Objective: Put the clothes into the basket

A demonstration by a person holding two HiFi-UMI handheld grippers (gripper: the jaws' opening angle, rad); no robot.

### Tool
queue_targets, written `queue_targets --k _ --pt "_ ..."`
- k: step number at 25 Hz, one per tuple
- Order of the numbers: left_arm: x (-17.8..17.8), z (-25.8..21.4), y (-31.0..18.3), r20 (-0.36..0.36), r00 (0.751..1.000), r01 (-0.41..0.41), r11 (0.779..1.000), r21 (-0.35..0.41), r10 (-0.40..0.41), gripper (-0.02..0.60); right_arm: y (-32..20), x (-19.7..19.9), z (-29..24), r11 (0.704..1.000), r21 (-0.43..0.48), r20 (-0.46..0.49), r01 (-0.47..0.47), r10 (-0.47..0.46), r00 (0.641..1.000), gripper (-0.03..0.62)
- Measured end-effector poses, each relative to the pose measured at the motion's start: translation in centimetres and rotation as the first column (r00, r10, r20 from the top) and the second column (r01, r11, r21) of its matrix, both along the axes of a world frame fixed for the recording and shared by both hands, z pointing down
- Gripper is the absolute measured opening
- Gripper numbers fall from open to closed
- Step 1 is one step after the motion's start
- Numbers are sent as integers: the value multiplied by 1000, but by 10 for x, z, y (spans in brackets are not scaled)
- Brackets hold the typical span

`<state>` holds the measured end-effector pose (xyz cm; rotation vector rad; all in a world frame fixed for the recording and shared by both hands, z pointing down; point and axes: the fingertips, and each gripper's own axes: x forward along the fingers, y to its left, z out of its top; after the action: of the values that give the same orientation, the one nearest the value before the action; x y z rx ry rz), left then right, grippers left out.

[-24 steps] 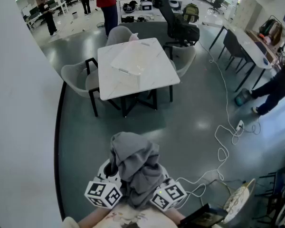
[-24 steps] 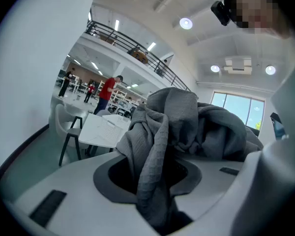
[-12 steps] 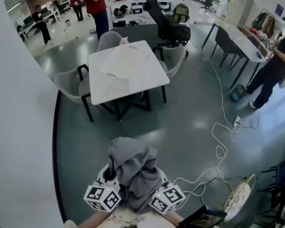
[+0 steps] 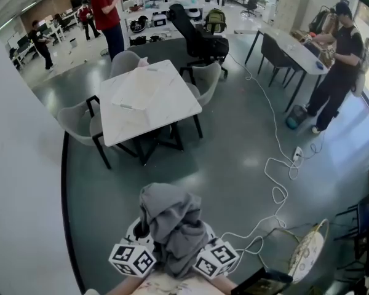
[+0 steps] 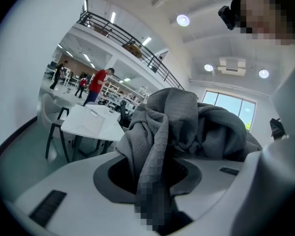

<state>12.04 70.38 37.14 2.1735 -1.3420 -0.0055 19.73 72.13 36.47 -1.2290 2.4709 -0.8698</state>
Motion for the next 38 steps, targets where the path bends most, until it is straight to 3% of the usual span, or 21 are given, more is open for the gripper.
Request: queue_targets --k 10,18,27,38 --pt "-8 25 -36 -18 999 -33 997 -76 32 130 -34 -8 22 997 -72 -11 -30 29 1000 121" --pt "-30 28 -120 -53 997 -64 993 -103 59 130 -117 -32 23 993 -105 -34 -51 47 998 121" --pt "-74 17 -207 -85 993 -92 994 -65 86 130 -201 -76 12 995 -74 -52 -71 67 996 121" --pt "-158 14 -259 -89 995 -52 998 -41 49 130 -257 -158 11 999 -50 -41 -13 11 999 121"
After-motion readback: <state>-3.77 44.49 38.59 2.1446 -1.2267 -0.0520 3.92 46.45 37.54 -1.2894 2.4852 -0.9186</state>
